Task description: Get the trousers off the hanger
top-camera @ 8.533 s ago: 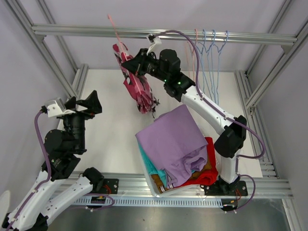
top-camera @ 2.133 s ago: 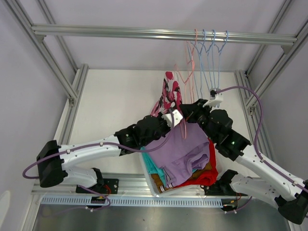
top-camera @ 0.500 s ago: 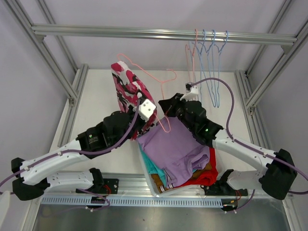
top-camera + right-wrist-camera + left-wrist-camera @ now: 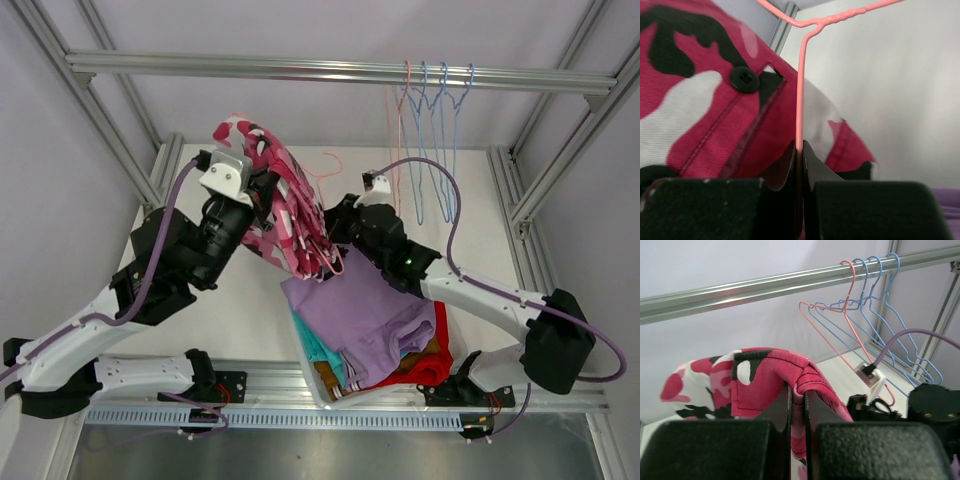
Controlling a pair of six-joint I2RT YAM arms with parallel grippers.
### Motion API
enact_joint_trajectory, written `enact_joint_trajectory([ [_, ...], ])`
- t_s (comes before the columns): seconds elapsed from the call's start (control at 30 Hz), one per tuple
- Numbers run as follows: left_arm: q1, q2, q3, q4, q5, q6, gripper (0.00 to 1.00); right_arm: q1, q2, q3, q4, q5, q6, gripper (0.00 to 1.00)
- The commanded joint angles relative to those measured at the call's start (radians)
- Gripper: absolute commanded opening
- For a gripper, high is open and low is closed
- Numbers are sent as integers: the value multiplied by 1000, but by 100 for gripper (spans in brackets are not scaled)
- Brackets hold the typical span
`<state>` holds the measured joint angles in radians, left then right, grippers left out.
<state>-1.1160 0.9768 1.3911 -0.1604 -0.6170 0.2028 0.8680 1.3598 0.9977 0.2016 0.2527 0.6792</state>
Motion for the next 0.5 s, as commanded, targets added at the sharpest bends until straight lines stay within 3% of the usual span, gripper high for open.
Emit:
enact_joint_trajectory([
  [0.0, -2, -12, 56, 127, 29, -45, 0, 11, 64, 74, 1, 13, -7, 0],
  [0.27, -4, -26, 43, 47, 48, -19, 1, 11, 128, 71, 42, -4, 3, 0],
  [0.47, -4, -18, -56, -49, 48, -12, 1, 11, 88, 65, 48, -24, 0, 0],
])
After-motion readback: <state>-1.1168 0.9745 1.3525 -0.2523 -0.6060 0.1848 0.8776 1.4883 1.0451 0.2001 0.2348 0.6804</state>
